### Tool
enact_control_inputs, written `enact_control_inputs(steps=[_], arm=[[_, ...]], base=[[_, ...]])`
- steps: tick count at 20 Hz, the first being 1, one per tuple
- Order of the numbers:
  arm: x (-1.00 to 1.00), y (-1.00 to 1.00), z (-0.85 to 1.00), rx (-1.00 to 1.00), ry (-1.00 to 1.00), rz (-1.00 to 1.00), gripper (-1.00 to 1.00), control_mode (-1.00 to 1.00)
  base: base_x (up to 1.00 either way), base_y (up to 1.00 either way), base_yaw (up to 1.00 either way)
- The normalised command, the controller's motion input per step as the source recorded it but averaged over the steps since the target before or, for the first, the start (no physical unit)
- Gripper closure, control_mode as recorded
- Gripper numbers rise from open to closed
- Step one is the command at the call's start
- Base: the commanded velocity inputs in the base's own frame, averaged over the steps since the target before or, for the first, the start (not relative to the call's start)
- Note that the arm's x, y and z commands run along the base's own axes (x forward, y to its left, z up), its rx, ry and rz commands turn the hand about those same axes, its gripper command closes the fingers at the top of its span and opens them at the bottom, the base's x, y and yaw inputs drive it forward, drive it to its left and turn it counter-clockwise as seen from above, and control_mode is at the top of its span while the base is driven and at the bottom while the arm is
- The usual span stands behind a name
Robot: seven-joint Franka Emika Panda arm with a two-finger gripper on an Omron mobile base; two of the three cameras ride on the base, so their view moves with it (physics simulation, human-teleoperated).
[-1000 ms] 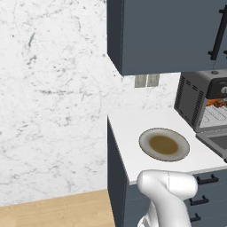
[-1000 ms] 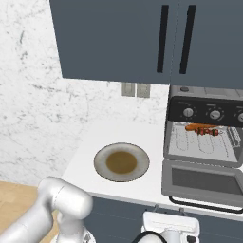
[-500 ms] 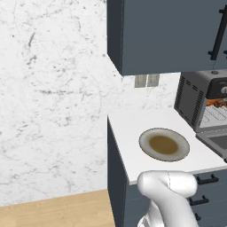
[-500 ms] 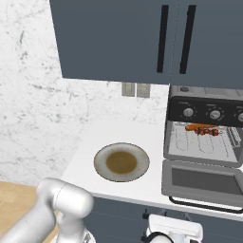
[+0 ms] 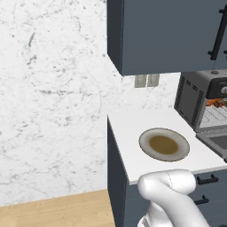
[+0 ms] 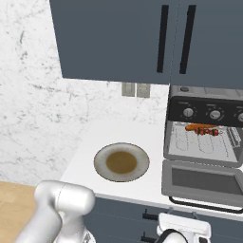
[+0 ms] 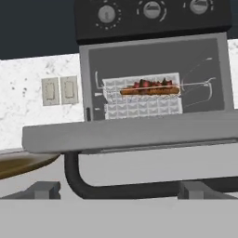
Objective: Pick up the kebab skewer and baguette bread, and place them inside the toaster oven. Close the toaster oven door and start by setting the timer.
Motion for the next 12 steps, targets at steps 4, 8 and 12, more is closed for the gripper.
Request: enact_control_inputs(steps=[4,8,12], arm=[[0.24,-0.20,-0.32,0.00,0.00,0.00,-1.00,-1.00],[0.36,-0.15,-0.17,0.00,0.00,0.00,-1.00,-1.00],[0.46,-0.13,-0.11,0.00,0.00,0.00,-1.00,-1.00]], base=[[0.00,0.00,0.00],[0.00,0.00,0.00],[0.00,0.00,0.00]])
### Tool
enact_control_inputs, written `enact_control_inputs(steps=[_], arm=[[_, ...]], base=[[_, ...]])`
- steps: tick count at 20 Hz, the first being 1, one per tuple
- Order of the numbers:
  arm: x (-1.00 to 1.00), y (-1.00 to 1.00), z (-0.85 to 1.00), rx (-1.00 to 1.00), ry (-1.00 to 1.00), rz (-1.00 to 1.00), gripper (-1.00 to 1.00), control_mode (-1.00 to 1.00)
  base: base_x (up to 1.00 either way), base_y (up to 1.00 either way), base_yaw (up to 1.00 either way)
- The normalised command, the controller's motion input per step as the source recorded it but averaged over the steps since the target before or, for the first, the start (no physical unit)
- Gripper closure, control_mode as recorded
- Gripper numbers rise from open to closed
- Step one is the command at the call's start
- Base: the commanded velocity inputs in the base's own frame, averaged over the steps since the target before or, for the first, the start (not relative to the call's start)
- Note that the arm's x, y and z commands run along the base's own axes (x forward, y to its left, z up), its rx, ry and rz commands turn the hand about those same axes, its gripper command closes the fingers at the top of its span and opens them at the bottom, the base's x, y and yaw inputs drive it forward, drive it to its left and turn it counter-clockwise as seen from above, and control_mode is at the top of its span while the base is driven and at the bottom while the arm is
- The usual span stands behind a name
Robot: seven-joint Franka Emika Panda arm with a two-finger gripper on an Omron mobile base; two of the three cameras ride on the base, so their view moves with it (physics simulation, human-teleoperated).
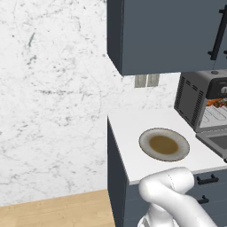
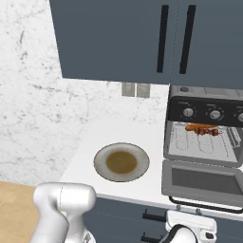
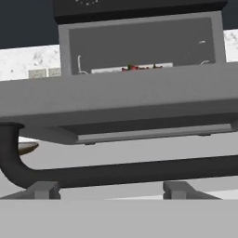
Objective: Pick up the kebab skewer and baguette bread, and place them inside the toaster oven. Close the toaster oven door and start by setting the timer.
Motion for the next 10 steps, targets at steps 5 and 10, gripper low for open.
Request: enact_control_inputs(steps=[5,10], arm=[[0.23,-0.10,-0.18,0.00,0.00,0.00,-1.00,-1.00],[0.16,-0.01,-0.09,0.00,0.00,-0.02,-1.00,-1.00]], base=[[0.00,0.00,0.00],[0.00,0.00,0.00]])
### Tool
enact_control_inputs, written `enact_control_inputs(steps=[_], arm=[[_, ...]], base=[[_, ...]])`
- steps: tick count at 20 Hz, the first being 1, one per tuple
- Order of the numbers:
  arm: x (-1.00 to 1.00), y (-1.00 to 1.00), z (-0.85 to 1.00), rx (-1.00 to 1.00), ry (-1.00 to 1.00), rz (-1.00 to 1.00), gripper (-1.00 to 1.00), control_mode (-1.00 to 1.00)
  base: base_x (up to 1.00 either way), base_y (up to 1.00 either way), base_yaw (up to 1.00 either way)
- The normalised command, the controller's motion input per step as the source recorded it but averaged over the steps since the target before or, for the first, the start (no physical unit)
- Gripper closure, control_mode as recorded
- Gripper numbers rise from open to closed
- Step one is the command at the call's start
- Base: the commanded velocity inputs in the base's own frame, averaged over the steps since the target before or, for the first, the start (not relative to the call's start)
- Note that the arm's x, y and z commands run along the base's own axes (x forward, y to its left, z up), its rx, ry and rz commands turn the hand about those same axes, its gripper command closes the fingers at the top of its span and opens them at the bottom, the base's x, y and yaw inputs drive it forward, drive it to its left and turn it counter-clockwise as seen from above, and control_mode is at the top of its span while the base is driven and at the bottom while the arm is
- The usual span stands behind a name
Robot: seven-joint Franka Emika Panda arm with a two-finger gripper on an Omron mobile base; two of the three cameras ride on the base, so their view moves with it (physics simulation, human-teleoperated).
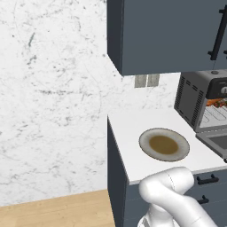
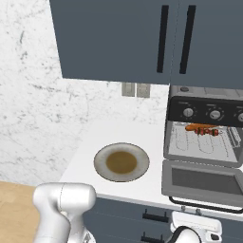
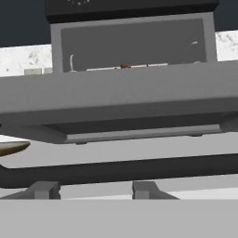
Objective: Pick up the kebab skewer and baguette bread, and place them inside the toaster oven. Close the toaster oven door and start by setting the timer.
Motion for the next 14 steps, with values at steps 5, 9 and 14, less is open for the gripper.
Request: enact_control_inputs(steps=[5,9,14], arm=[[0.04,0.03,0.01,0.00,0.00,-0.05,-1.00,-1.00],[0.00,0.12,0.09,0.00,0.00,-0.03,-1.00,-1.00],[0.08,0.08,0.13,0.00,0.00,-0.01,-1.00,-1.00]], base=[[0.00,0.00,0.00],[0.00,0.00,0.00],[0.00,0.00,0.00]])
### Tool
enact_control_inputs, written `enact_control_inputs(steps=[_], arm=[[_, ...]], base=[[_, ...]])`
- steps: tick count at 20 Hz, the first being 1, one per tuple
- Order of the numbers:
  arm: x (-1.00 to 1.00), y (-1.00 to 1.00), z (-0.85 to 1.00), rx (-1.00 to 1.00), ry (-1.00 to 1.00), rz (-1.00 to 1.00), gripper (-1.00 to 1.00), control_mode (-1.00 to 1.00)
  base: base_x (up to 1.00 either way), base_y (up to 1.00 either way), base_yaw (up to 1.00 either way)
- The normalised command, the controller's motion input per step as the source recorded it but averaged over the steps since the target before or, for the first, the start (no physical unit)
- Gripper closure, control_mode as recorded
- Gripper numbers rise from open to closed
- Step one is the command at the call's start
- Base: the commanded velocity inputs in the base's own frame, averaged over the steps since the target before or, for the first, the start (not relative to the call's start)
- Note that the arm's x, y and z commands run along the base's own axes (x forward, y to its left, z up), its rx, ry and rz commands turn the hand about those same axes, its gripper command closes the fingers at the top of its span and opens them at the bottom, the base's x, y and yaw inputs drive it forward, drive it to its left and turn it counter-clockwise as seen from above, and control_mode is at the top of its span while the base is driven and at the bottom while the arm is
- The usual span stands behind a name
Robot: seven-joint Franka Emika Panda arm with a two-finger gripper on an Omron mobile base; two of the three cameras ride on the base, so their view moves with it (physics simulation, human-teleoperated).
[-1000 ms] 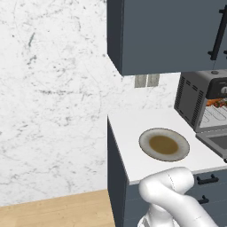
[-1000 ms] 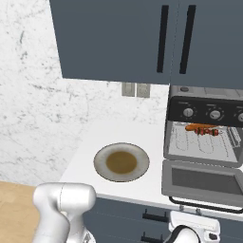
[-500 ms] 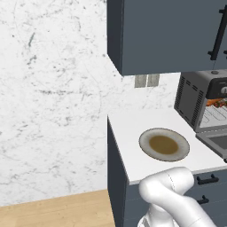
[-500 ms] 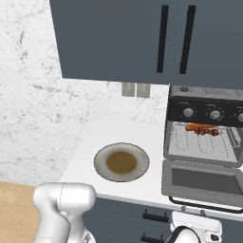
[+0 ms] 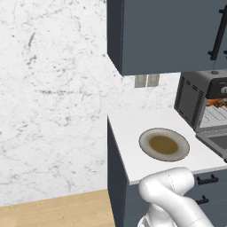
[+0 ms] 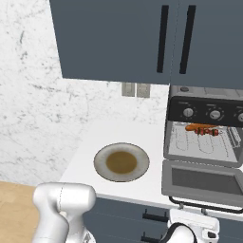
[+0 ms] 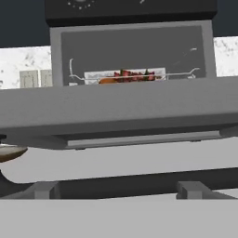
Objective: Pick up the kebab skewer and baguette bread, and place them inside the toaster oven. Close the toaster oven door and start by setting the timer.
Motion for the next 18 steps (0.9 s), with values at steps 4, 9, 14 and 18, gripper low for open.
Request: enact_control_inputs(steps=[4,9,14,18], arm=[[0.13,0.05,0.01,0.00,0.01,0.00,-1.00,-1.00],[0.13,0.00,0.00,0.00,0.08,0.00,-1.00,-1.00],[0.19,0.00,-0.09,0.00,0.08,0.00,-1.00,-1.00],[0.18,0.01,-0.24,0.00,0.04,0.00,-1.00,-1.00]], base=[[0.00,0.00,0.00],[0.00,0.00,0.00],[0.00,0.00,0.00],[0.00,0.00,0.00]])
